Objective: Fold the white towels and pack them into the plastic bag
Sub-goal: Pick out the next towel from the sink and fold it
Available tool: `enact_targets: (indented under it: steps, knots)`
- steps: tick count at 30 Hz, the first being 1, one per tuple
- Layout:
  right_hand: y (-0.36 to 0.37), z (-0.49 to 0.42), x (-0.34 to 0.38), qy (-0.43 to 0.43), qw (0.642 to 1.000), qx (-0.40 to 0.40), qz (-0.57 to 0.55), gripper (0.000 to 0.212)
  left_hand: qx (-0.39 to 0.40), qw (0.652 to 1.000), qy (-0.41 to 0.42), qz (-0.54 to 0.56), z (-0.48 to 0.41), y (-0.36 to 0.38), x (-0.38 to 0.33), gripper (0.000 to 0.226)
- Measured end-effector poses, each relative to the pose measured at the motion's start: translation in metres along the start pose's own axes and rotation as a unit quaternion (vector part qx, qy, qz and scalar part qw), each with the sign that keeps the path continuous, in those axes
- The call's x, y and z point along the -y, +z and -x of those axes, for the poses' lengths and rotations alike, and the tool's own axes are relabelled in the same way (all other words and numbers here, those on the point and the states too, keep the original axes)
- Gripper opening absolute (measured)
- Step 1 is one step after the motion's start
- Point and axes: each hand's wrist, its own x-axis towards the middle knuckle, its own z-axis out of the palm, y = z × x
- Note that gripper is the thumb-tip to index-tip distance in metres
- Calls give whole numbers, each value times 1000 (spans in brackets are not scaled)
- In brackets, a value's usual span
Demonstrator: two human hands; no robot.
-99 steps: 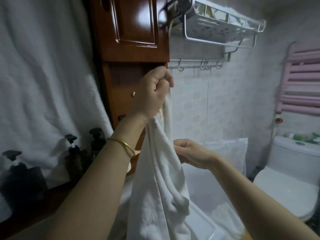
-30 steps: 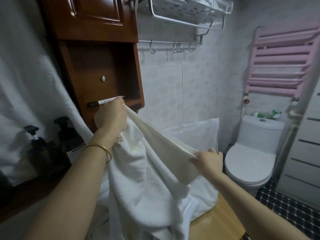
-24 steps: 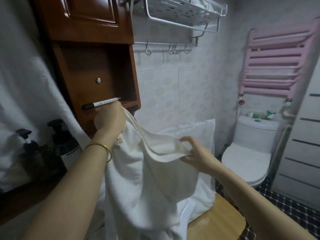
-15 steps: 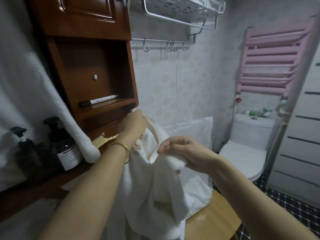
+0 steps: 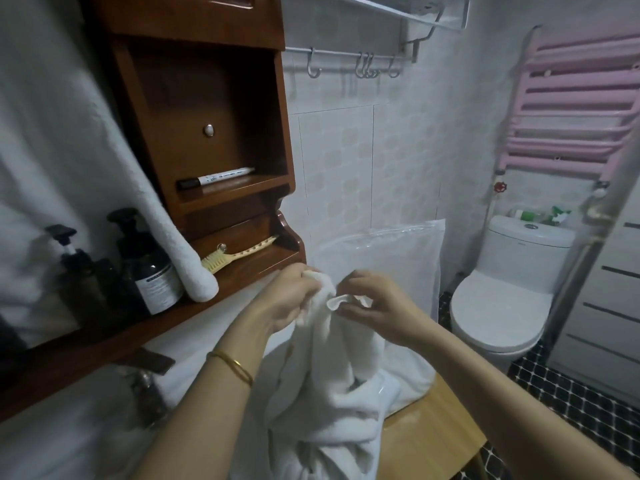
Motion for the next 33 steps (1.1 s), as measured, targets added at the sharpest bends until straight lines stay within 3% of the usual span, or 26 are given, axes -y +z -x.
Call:
enact_targets:
  steps: [8, 15, 18, 23, 29, 33]
  knots:
    - [26, -8, -9, 124, 990, -58, -30, 21, -46, 993, 107, 22, 23, 0, 17, 26]
    - [30, -15, -16, 168, 978, -81, -96, 26, -12, 991, 130, -27, 29, -5, 15, 20]
    - [30, -16, -18, 193, 968, -83, -137, 23, -8, 981, 158, -109, 31, -4, 14, 27]
    - [21, -13, -23, 178, 942, -5, -286, 15, -84, 966, 185, -159, 24, -4, 8, 36]
    - [5, 0, -44, 116, 985, 103, -77, 21, -243, 928, 264, -97, 18, -32, -8, 34]
    - [10, 7, -62, 115, 973, 118, 160, 32, -323, 901, 275, -88, 16, -47, -14, 29]
